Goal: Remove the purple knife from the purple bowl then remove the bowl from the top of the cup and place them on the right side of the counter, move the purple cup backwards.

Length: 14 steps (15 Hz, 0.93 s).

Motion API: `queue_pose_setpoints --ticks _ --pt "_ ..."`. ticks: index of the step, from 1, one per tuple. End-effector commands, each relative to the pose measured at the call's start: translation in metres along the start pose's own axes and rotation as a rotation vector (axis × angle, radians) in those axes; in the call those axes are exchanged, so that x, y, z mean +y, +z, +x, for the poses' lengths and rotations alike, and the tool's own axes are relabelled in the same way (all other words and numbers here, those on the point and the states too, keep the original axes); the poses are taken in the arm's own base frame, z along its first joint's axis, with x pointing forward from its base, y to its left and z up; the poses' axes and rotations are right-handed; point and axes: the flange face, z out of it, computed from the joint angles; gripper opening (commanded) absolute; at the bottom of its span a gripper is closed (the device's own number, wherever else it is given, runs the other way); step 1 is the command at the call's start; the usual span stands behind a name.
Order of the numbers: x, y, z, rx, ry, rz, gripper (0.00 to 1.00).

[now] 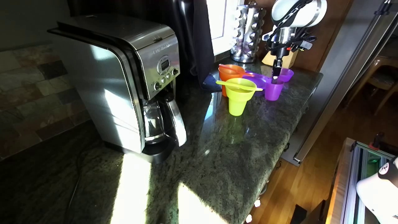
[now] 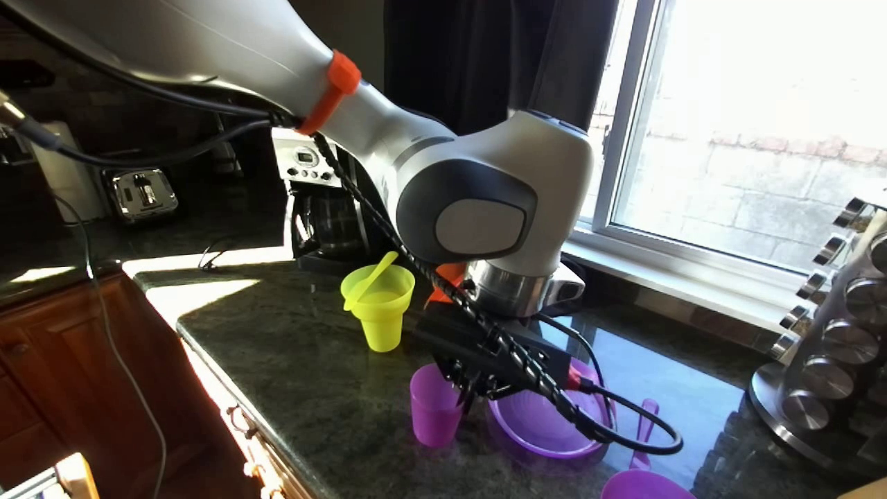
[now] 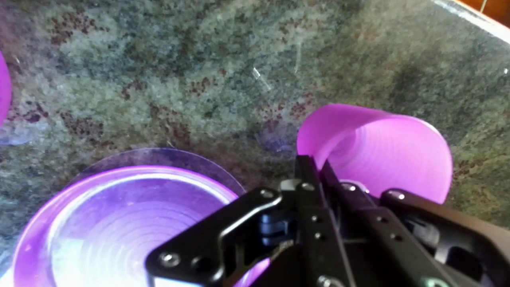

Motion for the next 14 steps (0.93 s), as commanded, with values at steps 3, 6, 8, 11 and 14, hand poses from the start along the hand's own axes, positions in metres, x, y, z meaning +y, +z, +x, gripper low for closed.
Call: queue_pose_setpoints --ticks 3,6,8,11,14 --pt "0.006 -0.062 -0.011 0.053 0.200 0.064 0.01" --pt "0.020 -0.101 -0.006 0.131 0.348 0.069 0.01" --pt "0.031 -0.123 0.000 0.185 0.444 0.058 0.01" --pt "0.043 -0.149 0.013 0.242 0.597 0.053 0.01" --pt "0.052 -0.164 0.033 0.282 0.727 0.042 0.01"
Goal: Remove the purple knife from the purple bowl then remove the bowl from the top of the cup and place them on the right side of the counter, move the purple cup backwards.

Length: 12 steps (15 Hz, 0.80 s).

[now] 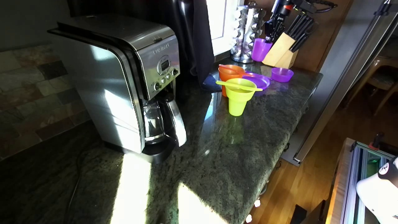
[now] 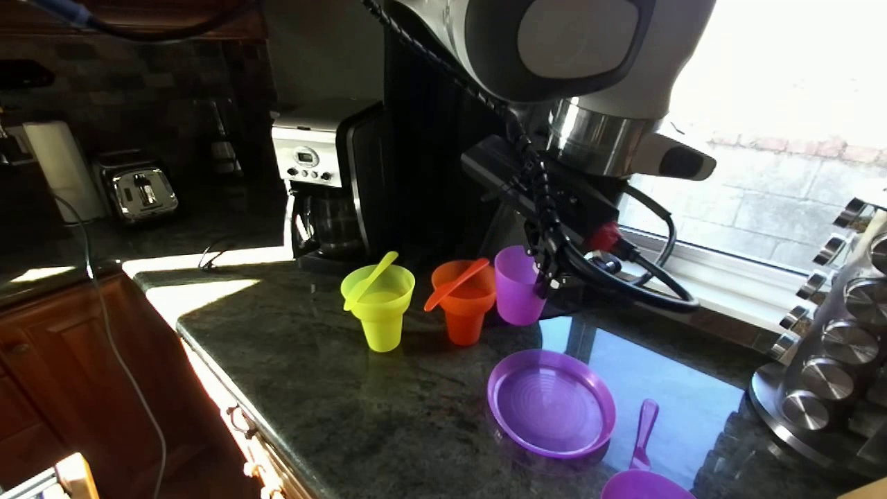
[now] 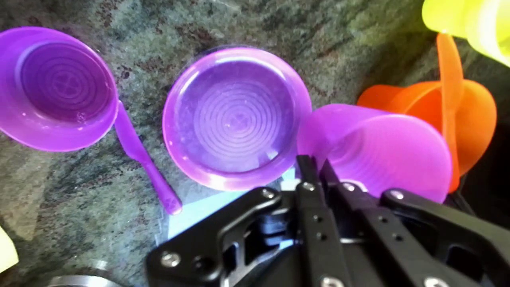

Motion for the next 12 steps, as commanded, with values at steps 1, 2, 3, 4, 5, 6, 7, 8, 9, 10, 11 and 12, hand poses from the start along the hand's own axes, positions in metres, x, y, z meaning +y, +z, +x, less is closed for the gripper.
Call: queue_pose_setpoints --ticks 1,2,3,4,5,6,7,8,9,10,11,12 --pt "-0.004 -0.003 0.034 0.029 0.155 0.001 0.01" --pt "-0.007 -0.002 0.044 0.035 0.181 -0.012 0.01" --pt "-0.010 -0.001 0.051 0.037 0.200 -0.022 0.01" --pt "-0.012 0.001 0.061 0.045 0.204 -0.035 0.01" --pt "-0.013 0.004 0.069 0.041 0.206 -0.043 0.01" --pt "-0.014 0.008 0.078 0.041 0.201 -0.052 0.01" --pt "-0.015 0.013 0.087 0.034 0.182 -0.061 0.01" --pt "-0.016 0.018 0.095 0.034 0.173 -0.072 0.01" --pt "-0.018 0.028 0.103 0.025 0.149 -0.086 0.01" --pt "-0.020 0.036 0.109 0.008 0.124 -0.093 0.01" --pt "-0.023 0.045 0.115 -0.009 0.102 -0.103 0.01" --pt "-0.024 0.054 0.121 -0.013 0.091 -0.116 0.01"
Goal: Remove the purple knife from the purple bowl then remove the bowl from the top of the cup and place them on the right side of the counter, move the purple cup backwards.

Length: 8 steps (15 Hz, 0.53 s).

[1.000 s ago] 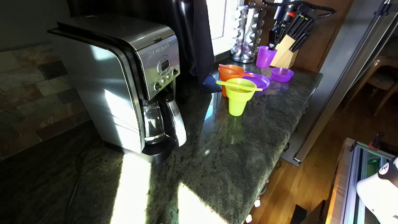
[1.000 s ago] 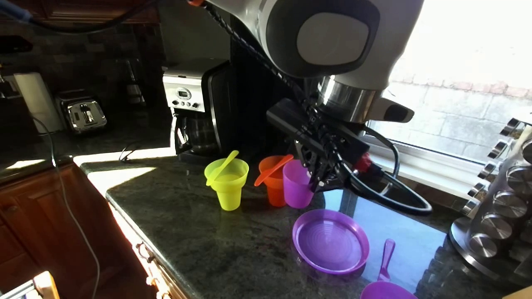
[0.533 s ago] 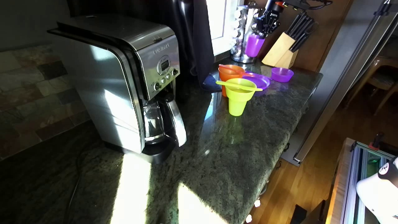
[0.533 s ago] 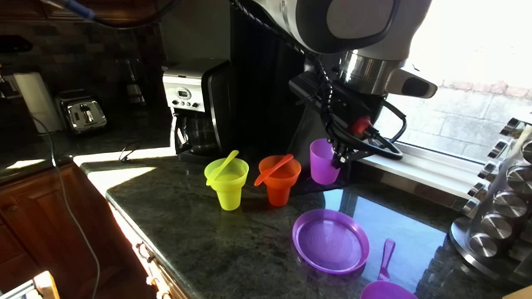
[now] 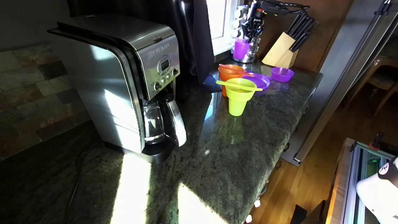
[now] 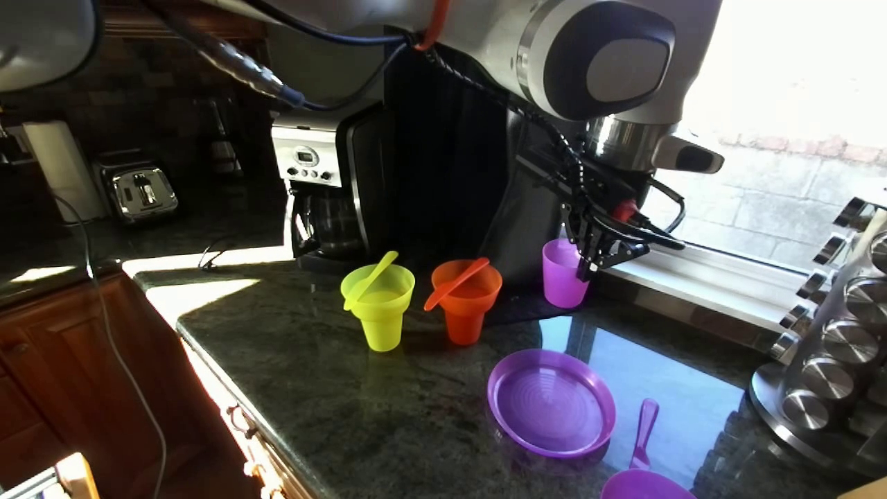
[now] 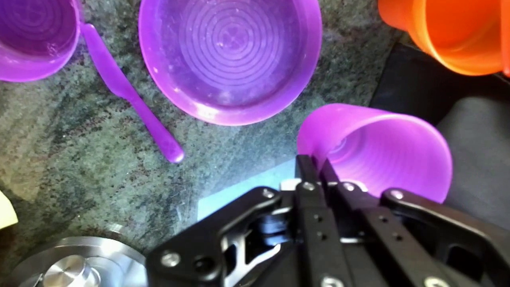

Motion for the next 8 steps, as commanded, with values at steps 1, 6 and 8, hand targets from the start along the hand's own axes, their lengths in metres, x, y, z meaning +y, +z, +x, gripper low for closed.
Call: queue_pose_setpoints --ticks 1,6,8 --pt "-0.011 0.030 0.024 -0.055 -0.064 -0.042 0.01" --pt "-0.022 0.076 0.036 -0.096 -0.129 -0.074 0.01" --pt "-0.024 0.089 0.040 -0.101 -0.143 -0.069 0.01"
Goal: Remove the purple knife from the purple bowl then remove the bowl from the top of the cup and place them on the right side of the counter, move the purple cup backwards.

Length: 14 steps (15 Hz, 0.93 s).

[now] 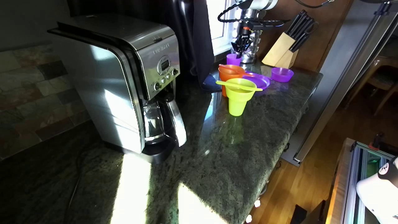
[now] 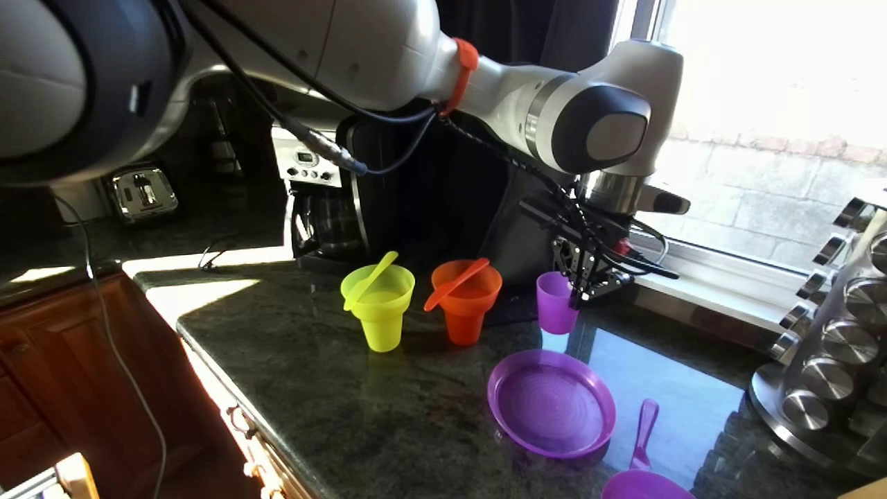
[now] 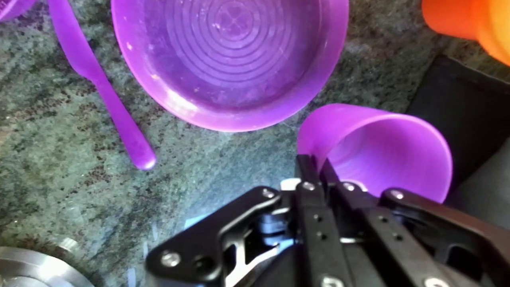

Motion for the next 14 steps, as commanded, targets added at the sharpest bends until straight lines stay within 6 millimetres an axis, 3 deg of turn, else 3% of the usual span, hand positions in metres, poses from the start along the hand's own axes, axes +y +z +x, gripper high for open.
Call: queue_pose_setpoints --ticks 1,14 --pt "0.000 0.018 0.013 -0.025 -0.037 -0.001 0.01" --pt "-0.011 0.045 0.032 -0.024 -0.047 0.003 0.01"
